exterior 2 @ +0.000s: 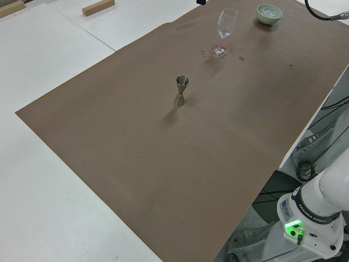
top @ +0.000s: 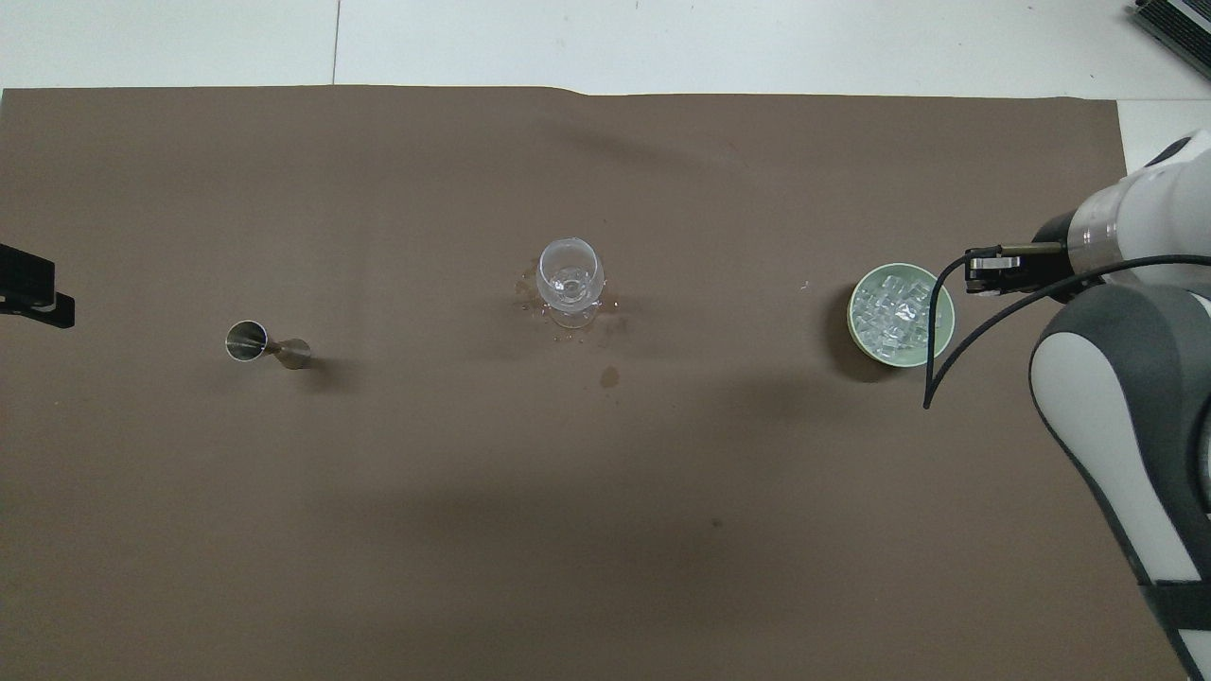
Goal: Pour wine and add ice with both arms
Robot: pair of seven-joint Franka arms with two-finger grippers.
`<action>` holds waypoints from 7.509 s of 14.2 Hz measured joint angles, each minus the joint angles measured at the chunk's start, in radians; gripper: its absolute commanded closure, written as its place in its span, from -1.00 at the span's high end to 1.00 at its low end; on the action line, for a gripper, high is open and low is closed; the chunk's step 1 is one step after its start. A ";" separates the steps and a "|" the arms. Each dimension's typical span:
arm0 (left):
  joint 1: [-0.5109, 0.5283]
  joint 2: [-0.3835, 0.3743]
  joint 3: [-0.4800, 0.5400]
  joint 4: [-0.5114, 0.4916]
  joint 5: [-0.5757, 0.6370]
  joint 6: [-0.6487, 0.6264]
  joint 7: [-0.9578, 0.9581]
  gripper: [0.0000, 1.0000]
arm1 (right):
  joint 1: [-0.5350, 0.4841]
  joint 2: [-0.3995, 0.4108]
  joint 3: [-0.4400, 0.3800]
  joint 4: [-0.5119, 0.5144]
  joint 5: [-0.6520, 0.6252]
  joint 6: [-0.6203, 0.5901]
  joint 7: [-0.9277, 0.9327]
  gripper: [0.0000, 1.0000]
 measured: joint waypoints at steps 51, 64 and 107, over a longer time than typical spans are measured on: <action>0.043 -0.047 -0.062 -0.124 0.041 0.123 0.053 1.00 | 0.275 0.438 0.298 0.378 -0.040 0.238 0.700 -0.63; 0.259 -0.111 -0.335 -0.238 0.041 0.169 0.052 1.00 | 0.275 0.438 0.299 0.378 -0.040 0.238 0.717 1.00; 0.309 -0.175 -0.333 -0.301 0.023 0.099 0.143 1.00 | -0.019 -0.026 0.137 0.243 -0.052 -0.322 0.237 1.00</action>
